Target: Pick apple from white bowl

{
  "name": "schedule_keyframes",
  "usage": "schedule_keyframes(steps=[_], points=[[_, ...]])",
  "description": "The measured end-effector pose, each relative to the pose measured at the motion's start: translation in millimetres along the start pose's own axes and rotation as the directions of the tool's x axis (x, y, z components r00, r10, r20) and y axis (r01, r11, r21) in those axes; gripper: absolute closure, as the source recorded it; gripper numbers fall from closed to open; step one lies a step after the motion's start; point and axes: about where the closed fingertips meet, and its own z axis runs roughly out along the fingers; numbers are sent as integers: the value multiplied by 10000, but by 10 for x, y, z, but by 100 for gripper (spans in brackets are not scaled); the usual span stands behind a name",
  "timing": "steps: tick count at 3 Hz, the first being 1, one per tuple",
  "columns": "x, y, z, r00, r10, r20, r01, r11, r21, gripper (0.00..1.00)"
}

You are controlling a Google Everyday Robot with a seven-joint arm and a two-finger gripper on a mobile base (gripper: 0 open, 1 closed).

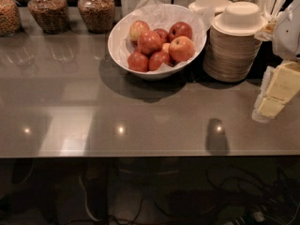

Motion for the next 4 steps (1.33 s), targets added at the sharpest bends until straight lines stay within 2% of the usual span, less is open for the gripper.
schedule_keyframes(steps=[1, 2, 3, 4], points=[[-164, -204, 132, 9959, 55, 908, -106, 9984, 563, 0], [-442, -545, 248, 9833, -166, 1814, -110, 9887, 1498, 0], [-771, -942, 291, 9636, -516, 2622, -130, 9710, 2389, 0], [-1055, -1251, 348, 9473, -673, 3131, -245, 9596, 2804, 0]])
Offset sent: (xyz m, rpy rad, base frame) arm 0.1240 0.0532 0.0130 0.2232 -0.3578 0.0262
